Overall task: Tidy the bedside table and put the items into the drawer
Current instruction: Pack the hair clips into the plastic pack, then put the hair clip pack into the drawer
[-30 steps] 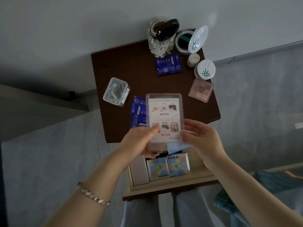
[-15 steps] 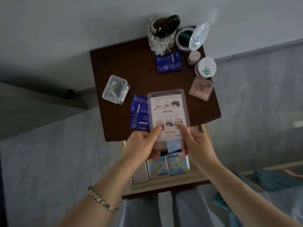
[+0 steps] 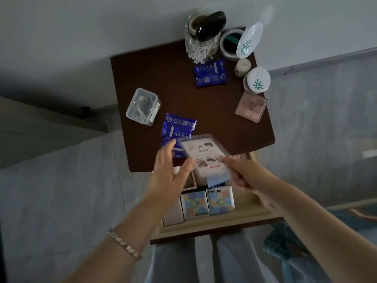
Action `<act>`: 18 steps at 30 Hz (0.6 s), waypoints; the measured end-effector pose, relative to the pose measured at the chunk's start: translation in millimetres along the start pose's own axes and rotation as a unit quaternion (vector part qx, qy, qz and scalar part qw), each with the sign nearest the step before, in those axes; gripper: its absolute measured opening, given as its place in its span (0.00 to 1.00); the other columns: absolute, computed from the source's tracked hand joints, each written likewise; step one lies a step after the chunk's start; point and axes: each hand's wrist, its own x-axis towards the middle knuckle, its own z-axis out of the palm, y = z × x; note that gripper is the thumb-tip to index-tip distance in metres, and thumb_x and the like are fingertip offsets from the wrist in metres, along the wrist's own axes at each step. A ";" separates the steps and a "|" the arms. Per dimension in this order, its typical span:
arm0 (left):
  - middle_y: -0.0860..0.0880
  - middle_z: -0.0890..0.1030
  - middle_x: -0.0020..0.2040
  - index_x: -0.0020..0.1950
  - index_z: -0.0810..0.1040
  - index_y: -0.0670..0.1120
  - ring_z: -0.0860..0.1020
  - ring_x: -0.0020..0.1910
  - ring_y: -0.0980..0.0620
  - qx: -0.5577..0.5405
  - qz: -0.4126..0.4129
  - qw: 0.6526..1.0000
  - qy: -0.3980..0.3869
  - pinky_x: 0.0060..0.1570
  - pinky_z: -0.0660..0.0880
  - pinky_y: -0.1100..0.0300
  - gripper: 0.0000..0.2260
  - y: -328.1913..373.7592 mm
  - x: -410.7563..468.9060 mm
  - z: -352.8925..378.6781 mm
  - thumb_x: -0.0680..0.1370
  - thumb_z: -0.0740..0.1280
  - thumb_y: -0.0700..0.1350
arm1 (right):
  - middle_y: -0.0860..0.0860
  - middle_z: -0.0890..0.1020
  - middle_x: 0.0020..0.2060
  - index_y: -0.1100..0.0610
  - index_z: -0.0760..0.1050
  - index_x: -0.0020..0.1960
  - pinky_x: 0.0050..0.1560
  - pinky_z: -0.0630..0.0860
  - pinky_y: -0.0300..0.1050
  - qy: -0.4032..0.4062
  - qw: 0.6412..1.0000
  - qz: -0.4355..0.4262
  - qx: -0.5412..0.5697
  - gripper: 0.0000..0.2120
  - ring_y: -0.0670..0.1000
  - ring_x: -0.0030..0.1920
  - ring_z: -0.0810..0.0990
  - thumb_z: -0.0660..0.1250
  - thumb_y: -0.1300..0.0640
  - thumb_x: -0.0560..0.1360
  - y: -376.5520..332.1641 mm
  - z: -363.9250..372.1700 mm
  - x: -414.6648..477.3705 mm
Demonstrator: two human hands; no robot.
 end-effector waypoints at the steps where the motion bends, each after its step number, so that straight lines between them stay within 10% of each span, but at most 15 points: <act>1: 0.55 0.62 0.70 0.72 0.58 0.55 0.63 0.70 0.54 0.011 0.067 0.998 0.002 0.66 0.67 0.50 0.28 -6.7 1.9 -4.2 0.74 0.59 0.60 | 0.48 0.65 0.19 0.55 0.65 0.26 0.17 0.59 0.34 -0.045 0.996 0.035 0.071 0.23 0.45 0.18 0.62 0.59 0.47 0.77 -0.1 -6.5 1.9; 6: 0.54 0.74 0.62 0.60 0.67 0.57 0.63 0.67 0.61 0.167 0.206 0.964 0.001 0.68 0.55 0.53 0.16 -29.2 15.9 -13.5 0.73 0.57 0.52 | 0.48 0.66 0.21 0.56 0.67 0.27 0.18 0.61 0.33 -0.192 0.966 0.121 0.123 0.20 0.45 0.18 0.64 0.61 0.49 0.74 1.0 -17.4 5.0; 12: 0.50 0.74 0.53 0.62 0.74 0.47 0.73 0.54 0.54 0.186 0.108 0.967 -0.135 0.53 0.72 0.59 0.12 -29.0 18.7 -5.7 0.80 0.58 0.41 | 0.48 0.77 0.45 0.53 0.70 0.61 0.50 0.74 0.42 0.106 0.989 -0.100 -0.030 0.19 0.48 0.46 0.77 0.55 0.44 0.78 11.2 -4.9 25.6; 18: 0.51 0.73 0.61 0.68 0.69 0.51 0.72 0.56 0.57 0.110 -0.030 0.976 -0.185 0.46 0.69 0.72 0.16 -61.3 20.9 31.3 0.80 0.58 0.42 | 0.43 0.78 0.43 0.45 0.71 0.49 0.42 0.76 0.34 -0.016 0.952 -0.188 -0.242 0.09 0.42 0.42 0.79 0.68 0.56 0.73 33.6 9.2 39.3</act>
